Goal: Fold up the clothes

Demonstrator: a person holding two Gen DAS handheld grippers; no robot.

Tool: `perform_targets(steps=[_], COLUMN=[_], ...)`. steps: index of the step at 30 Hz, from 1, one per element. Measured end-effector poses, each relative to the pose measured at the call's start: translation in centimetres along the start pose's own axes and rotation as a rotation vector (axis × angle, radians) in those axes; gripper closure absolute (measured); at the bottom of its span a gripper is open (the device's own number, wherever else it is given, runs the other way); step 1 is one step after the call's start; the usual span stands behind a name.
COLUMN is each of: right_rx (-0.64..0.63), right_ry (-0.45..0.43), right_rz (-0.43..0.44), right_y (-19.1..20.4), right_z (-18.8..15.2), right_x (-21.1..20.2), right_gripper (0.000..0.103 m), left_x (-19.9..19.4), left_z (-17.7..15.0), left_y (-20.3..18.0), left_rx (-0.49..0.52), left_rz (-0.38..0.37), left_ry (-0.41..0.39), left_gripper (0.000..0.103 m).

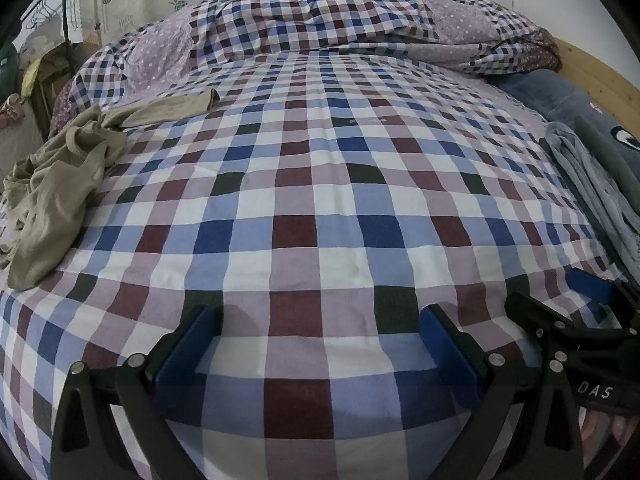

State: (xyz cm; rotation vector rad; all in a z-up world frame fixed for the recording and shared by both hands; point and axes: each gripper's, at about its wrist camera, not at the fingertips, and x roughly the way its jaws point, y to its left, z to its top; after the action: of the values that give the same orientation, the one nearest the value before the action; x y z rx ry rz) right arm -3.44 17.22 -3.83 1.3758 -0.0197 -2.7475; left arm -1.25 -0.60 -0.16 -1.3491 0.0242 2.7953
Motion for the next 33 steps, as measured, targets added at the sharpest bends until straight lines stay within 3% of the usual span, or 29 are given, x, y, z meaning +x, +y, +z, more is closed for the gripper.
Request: perform_targets(steps=[33], right_rx=[0.010], right_ry=[-0.001], right_rz=[0.002], right_y=[0.16], right_z=[-0.12], right_x=[-0.12], right_gripper=[0.000], left_x=[0.02], left_z=[-0.07], left_y=[-0.07], left_rx=[-0.011], left_rz=[0.000], left_ry=[-0.002], left_gripper=[0.000])
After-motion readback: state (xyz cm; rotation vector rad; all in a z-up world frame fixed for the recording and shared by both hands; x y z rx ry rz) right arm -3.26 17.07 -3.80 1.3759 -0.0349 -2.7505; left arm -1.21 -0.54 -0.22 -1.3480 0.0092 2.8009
